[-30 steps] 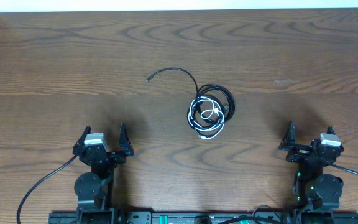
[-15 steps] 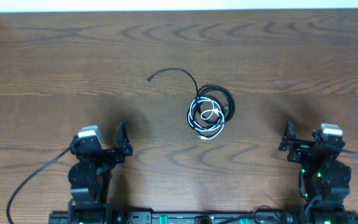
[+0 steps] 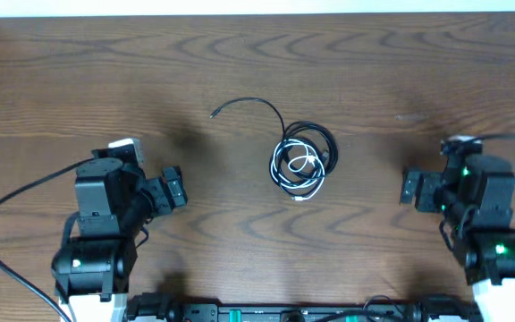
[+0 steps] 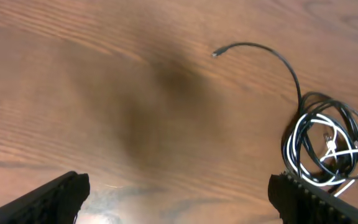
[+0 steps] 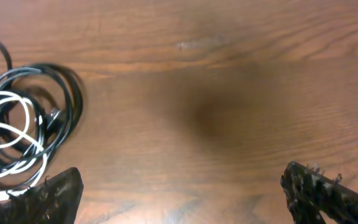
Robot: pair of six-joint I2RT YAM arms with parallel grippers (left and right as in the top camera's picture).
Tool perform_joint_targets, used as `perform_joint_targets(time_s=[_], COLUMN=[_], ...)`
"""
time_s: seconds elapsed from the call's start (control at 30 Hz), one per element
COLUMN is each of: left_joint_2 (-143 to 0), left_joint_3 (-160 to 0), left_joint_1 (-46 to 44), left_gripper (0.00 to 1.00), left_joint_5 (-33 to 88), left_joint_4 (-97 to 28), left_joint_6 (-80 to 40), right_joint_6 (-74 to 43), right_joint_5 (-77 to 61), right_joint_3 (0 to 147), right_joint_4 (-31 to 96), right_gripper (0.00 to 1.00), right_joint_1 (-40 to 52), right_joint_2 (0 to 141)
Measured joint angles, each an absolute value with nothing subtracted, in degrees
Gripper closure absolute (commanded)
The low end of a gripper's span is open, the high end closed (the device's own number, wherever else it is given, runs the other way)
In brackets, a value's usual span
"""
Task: Untangle cables
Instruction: 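Move both grippers forward toward the tangled cable bundle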
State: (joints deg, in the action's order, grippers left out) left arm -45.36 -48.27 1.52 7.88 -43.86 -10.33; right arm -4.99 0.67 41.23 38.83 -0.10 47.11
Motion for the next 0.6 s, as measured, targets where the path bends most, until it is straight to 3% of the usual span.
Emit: perform_joint_targets(time_s=[0.23,0.6], left_joint_2=[-45.65,-45.65], left_joint_3=[-48.73,-48.73], left_joint_1=[1.52,1.52], left_gripper=[0.03,0.02], left_joint_5=[7.88,9.39], left_joint_4=[-49.06,-45.67], left_joint_6=[-10.33,-10.48], right_joint_6=[-5.48,-7.01], right_joint_5=[-1.83,-5.56], right_joint_3=[44.42,44.47], right_joint_4=[39.2,35.29], right_gripper=[0.01,0.01], right_joint_1=[-0.1,-0.1], right_joint_2=[49.84,49.87])
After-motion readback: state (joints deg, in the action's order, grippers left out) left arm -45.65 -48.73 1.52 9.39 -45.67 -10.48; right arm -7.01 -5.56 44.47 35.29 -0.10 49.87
